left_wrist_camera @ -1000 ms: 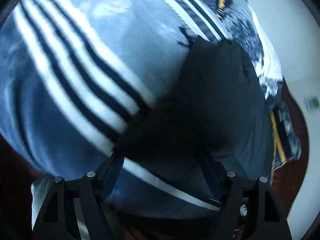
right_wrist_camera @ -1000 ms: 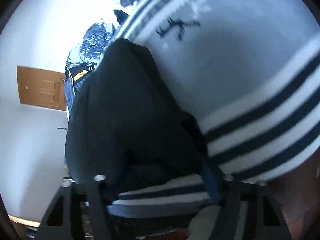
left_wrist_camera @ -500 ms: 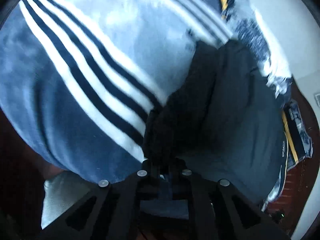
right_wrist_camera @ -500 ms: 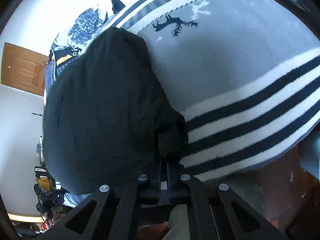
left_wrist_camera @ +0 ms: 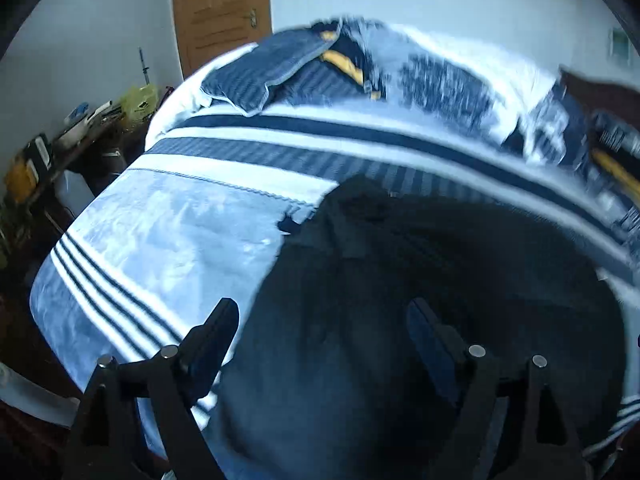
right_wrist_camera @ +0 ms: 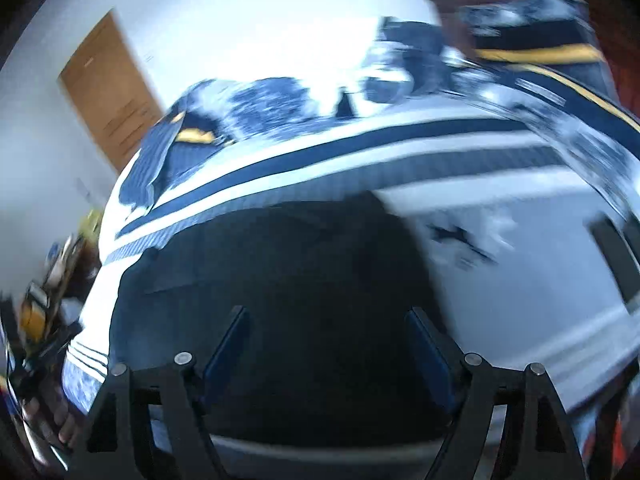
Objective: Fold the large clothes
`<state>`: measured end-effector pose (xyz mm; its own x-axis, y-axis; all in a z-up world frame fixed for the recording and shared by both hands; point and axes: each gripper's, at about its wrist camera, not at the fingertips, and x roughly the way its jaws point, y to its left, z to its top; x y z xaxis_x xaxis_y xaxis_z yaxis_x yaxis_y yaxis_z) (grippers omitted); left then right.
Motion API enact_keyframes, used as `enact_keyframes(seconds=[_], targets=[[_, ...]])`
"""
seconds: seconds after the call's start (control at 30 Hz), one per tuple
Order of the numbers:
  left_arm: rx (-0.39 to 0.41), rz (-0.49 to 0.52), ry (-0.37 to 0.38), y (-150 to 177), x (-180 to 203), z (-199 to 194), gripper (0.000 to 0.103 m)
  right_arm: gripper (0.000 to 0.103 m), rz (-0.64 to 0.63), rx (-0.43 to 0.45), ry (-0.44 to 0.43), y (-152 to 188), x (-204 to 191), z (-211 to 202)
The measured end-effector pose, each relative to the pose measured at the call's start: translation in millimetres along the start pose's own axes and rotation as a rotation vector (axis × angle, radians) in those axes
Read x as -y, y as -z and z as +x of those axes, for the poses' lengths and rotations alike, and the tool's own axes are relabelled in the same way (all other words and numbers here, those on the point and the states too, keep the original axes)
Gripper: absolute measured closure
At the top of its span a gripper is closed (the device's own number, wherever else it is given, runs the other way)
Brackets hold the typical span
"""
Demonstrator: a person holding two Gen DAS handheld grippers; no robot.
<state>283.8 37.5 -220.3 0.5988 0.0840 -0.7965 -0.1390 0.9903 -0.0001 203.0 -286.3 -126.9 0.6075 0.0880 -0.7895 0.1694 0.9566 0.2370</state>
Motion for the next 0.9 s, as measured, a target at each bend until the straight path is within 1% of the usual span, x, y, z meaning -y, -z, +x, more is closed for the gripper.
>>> enact_keyframes(seconds=[0.03, 0.07, 0.1, 0.13, 0.17, 0.2, 0.23, 0.27, 0.3, 0.33, 0.37, 0.43, 0.47, 0.53, 0.57, 0.6, 0.63, 0.67, 0.7, 0.73, 0.8, 0.83, 0.87, 0.9], targets=[[-0.019, 0.013, -0.003, 1, 7, 14, 0.017, 0.021, -0.035, -0.032, -0.006, -6, -14, 24], [-0.03, 0.025, -0.022, 0, 11, 26, 0.017, 0.021, -0.059, -0.064, -0.007, -11, -23, 47], [-0.043, 0.034, -0.057, 0, 14, 34, 0.017, 0.021, -0.073, -0.094, -0.025, -15, -25, 65], [-0.057, 0.031, -0.074, 5, 10, 38, 0.017, 0.022, -0.086, -0.105, -0.016, -16, -23, 78], [-0.07, 0.017, -0.068, 6, 5, 47, 0.014, 0.022, -0.098, -0.109, 0.023, -18, -20, 93], [-0.08, -0.007, -0.057, 11, -3, 52, 0.014, 0.022, -0.096, -0.119, 0.062, -19, -9, 107], [-0.089, -0.029, -0.043, 14, -8, 58, 0.014, 0.022, -0.079, -0.136, 0.073, -18, 2, 117], [-0.097, -0.047, -0.03, 17, -11, 65, 0.012, 0.022, -0.041, -0.151, 0.071, -16, 12, 125], [-0.098, -0.044, -0.037, 19, -12, 69, 0.01, 0.022, 0.001, -0.162, 0.053, -15, 23, 129], [-0.094, -0.029, -0.063, 20, -9, 73, 0.006, 0.024, 0.013, -0.166, 0.06, -12, 28, 133], [-0.081, -0.012, -0.09, 21, -6, 75, 0.005, 0.024, 0.002, -0.168, 0.088, -11, 31, 136], [-0.073, 0.005, -0.092, 20, -3, 78, 0.005, 0.024, -0.03, -0.183, 0.167, -11, 33, 144], [-0.083, 0.015, -0.096, 18, -2, 78, 0.005, 0.024, -0.03, -0.194, 0.188, -11, 36, 148], [-0.103, 0.043, -0.124, 12, -4, 72, 0.006, 0.024, 0.0, -0.237, 0.18, -14, 43, 144], [-0.063, 0.064, -0.144, 7, -4, 57, 0.007, 0.03, 0.01, -0.225, 0.193, -20, 43, 137], [-0.009, 0.07, -0.138, 3, -4, 45, 0.007, 0.03, 0.014, -0.182, 0.177, -26, 42, 122], [0.064, 0.066, -0.106, -3, -3, 30, 0.007, 0.03, 0.016, -0.128, 0.126, -32, 40, 107], [0.11, 0.059, -0.065, -10, 0, 19, 0.007, 0.029, 0.021, -0.099, 0.081, -39, 37, 97], [0.122, 0.057, -0.045, -17, 5, 16, 0.007, 0.029, 0.017, -0.097, 0.052, -46, 30, 95], [0.116, 0.063, -0.037, -26, 13, 19, 0.007, 0.029, 0.0, -0.111, 0.036, -54, 22, 99], [0.072, 0.097, -0.033, -39, 32, 36, 0.007, 0.029, -0.074, -0.147, 0.001, -67, -4, 123], [0.053, 0.121, -0.046, -43, 40, 49, 0.007, 0.029, -0.099, -0.161, -0.008, -68, -13, 135], [0.029, 0.141, -0.077, -47, 44, 66, 0.007, 0.029, -0.124, -0.193, -0.007, -69, -21, 153], [-0.006, 0.145, -0.124, -49, 45, 84, 0.007, 0.029, -0.128, -0.237, 0.011, -70, -23, 172]])
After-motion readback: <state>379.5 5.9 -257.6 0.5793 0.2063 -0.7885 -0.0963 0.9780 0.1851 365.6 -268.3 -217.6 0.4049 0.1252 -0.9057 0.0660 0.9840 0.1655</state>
